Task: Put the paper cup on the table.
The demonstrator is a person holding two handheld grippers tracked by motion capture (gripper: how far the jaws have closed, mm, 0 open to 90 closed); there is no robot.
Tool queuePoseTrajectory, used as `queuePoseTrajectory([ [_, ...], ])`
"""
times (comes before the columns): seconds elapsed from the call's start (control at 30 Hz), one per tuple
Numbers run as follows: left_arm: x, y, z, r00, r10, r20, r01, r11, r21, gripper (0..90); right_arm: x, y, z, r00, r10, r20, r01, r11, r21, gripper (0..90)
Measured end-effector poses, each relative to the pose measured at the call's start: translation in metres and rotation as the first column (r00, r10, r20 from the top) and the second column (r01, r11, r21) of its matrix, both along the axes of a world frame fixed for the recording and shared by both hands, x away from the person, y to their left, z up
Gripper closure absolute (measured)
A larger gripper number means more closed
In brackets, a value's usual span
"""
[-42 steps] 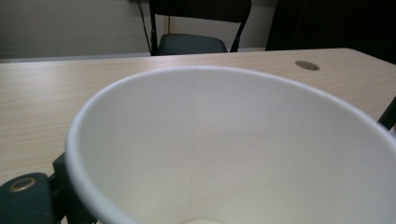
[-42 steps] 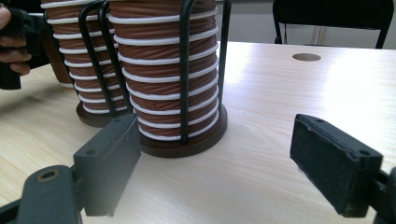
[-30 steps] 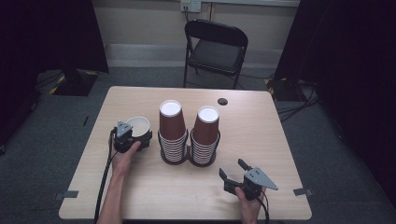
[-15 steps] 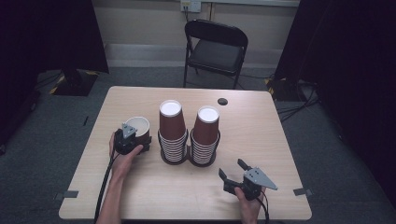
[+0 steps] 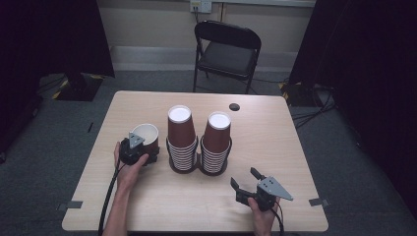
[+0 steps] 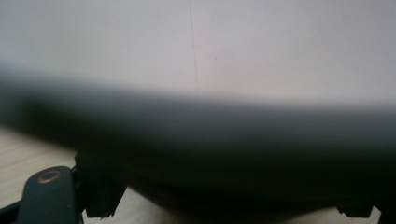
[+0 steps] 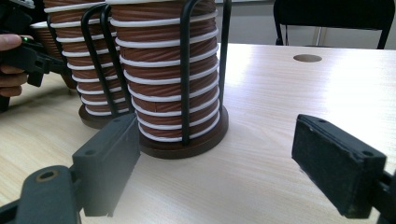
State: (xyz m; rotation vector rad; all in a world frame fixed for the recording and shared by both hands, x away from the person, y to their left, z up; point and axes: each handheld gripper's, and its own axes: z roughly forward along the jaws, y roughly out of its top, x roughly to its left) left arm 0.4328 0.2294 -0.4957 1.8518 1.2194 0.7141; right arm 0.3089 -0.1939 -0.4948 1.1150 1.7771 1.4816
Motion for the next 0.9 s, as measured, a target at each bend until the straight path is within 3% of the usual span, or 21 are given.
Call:
queuePoseTrajectory([
  [0.1,-0.003,0.002,-0.001,1.0,-0.005,0.004,0.005,0.9997,-0.025,15.5,0.0,0.0,0.0,1.0,0.002,0.0,-0.002,1.0,0.002,14.7],
  [0.27,-0.006,0.0,0.0,1.0,-0.004,-0.009,0.004,1.0,0.007,15.7,0.0,-0.001,0.0,1.0,0.002,0.002,-0.002,1.0,0.01,14.6],
  [0.57,-0.016,0.008,0.0,0.9996,0.006,0.027,-0.005,0.9992,-0.04,15.6,0.0,-0.001,0.0,1.0,0.006,0.003,-0.006,1.0,0.011,14.6],
  [0.67,-0.019,0.008,0.0,0.9998,0.01,0.014,-0.01,0.9992,-0.039,15.6,-0.001,-0.001,0.0,1.0,0.005,0.004,-0.005,1.0,0.011,14.6],
  [0.87,-0.03,0.009,0.0,0.9994,0.017,0.031,-0.015,0.9985,-0.053,15.6,-0.001,-0.001,0.0,1.0,0.006,0.005,-0.006,1.0,0.012,14.7],
  [0.9,-0.033,0.01,0.001,0.9995,0.021,0.025,-0.02,0.9992,-0.036,15.6,-0.001,-0.001,0.0,1.0,0.006,0.004,-0.006,1.0,0.012,14.6],
])
